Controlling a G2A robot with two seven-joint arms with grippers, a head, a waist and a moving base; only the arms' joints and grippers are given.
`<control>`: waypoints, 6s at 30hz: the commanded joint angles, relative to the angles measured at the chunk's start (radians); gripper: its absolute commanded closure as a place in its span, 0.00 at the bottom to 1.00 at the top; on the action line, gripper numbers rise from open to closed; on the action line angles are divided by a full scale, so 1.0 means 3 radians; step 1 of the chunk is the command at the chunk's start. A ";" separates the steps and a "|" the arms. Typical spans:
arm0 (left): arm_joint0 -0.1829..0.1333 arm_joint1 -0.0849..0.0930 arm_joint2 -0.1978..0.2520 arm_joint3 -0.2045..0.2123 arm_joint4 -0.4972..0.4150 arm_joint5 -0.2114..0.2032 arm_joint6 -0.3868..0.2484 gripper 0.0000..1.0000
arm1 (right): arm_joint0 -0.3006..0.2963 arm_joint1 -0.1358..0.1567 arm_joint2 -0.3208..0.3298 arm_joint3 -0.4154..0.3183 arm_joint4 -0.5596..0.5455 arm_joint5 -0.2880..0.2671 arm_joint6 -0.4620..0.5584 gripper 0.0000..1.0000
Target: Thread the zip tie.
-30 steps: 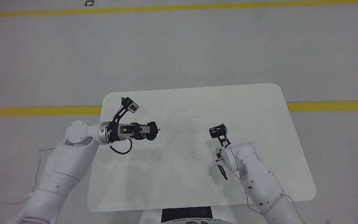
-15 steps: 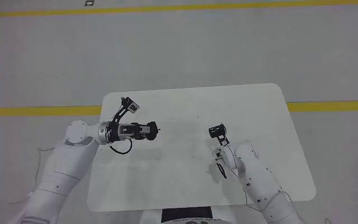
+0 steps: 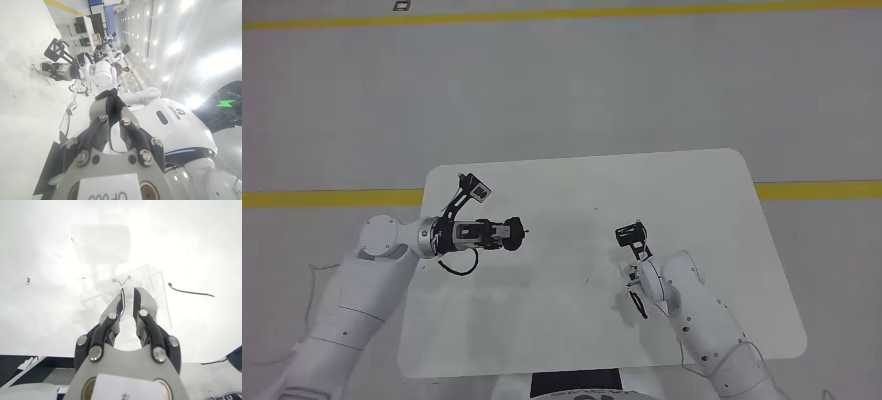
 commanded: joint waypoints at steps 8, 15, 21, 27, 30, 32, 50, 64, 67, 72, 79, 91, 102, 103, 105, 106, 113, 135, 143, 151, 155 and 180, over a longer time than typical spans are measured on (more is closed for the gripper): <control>0.0000 0.0000 0.0000 0.0000 0.0000 0.0000 0.0000 1.00 | 0.0020 -0.0014 -0.0013 0.0043 -0.0015 0.0003 0.0000 0.90; 0.0000 0.0000 0.0000 0.0000 0.0000 0.0000 0.0000 1.00 | 0.0044 -0.0027 -0.0031 0.0095 -0.0020 0.0011 0.0000 0.91; 0.0000 0.0000 0.0000 0.0000 0.0000 0.0000 0.0000 1.00 | 0.0037 -0.0033 -0.0027 0.0095 -0.0032 0.0008 0.0000 0.95; 0.0000 0.0000 0.0000 0.0000 0.0000 0.0000 0.0000 1.00 | 0.0034 -0.0039 -0.0008 0.0091 -0.0021 0.0029 0.0000 1.00; 0.0000 0.0000 0.0000 0.0000 0.0000 0.0000 0.0000 1.00 | 0.0005 -0.0037 0.0027 0.0023 -0.0020 0.0043 0.0000 1.00; 0.0000 0.0000 0.0000 0.0000 0.0000 0.0000 0.0000 1.00 | -0.0035 -0.0032 0.0062 -0.0061 -0.0024 0.0050 0.0000 1.00; 0.0000 0.0000 0.0000 0.0000 0.0000 0.0000 0.0000 1.00 | -0.0788 0.0023 0.0764 -0.1060 0.0764 0.0033 -0.0902 1.00; 0.0000 0.0000 0.0000 0.0000 0.0000 0.0000 0.0000 1.00 | -0.0955 0.0022 0.0972 -0.1179 0.1372 -0.0066 -0.1310 1.00; 0.0000 0.0000 0.0000 0.0000 0.0000 0.0000 0.0000 1.00 | -0.1058 0.0021 0.1023 -0.1319 0.1571 -0.0146 -0.1641 1.00; 0.0000 0.0000 0.0000 0.0000 0.0000 0.0000 0.0000 1.00 | -0.1263 0.0023 0.1048 -0.1581 0.1778 -0.0333 -0.2203 1.00; 0.0000 0.0000 0.0000 0.0000 0.0000 0.0000 0.0000 1.00 | -0.1347 -0.0004 0.0821 -0.1635 0.2071 -0.0389 -0.2858 1.00; 0.0000 0.0000 0.0000 0.0000 0.0000 0.0000 0.0000 1.00 | -0.1327 -0.0014 0.0715 -0.1592 0.2103 -0.0378 -0.3061 1.00; 0.0000 0.0000 0.0000 0.0000 0.0000 0.0000 0.0000 1.00 | -0.1478 -0.0068 0.0303 -0.1622 0.1974 -0.0415 -0.4473 1.00; 0.0000 0.0000 0.0000 0.0000 0.0000 0.0000 0.0000 1.00 | -0.1486 -0.0074 0.0242 -0.1612 0.1934 -0.0409 -0.4585 1.00; 0.0000 0.0000 0.0000 0.0000 0.0000 0.0000 0.0000 1.00 | -0.1495 -0.0083 0.0126 -0.1552 0.1778 -0.0392 -0.4785 1.00; 0.0000 0.0000 0.0000 0.0000 0.0000 0.0000 0.0000 1.00 | -0.1495 -0.0090 0.0062 -0.1515 0.1679 -0.0366 -0.4940 1.00; 0.0000 0.0000 0.0000 0.0000 0.0000 0.0000 0.0000 1.00 | -0.1450 -0.0096 -0.0206 -0.1276 0.1227 -0.0510 -0.5275 1.00; 0.0000 0.0000 0.0000 0.0000 0.0000 0.0000 0.0000 1.00 | -0.1313 -0.0160 -0.0656 -0.1196 0.0437 0.0174 -0.5481 1.00; 0.0000 0.0000 0.0000 0.0000 0.0000 0.0000 0.0000 1.00 | -0.0981 -0.0209 -0.0916 -0.0997 0.0462 0.0480 -0.5531 1.00; 0.0000 0.0000 0.0000 0.0000 0.0000 0.0000 0.0000 1.00 | -0.0876 -0.0203 -0.1013 -0.0937 0.0369 0.0463 -0.5521 1.00; 0.0000 0.0000 0.0000 0.0000 0.0000 0.0000 0.0000 1.00 | -0.0876 -0.0203 -0.1013 -0.0937 0.0369 0.0463 -0.5521 1.00; 0.0000 0.0000 0.0000 0.0000 0.0000 0.0000 0.0000 1.00 | -0.0876 -0.0203 -0.1013 -0.0937 0.0369 0.0463 -0.5521 1.00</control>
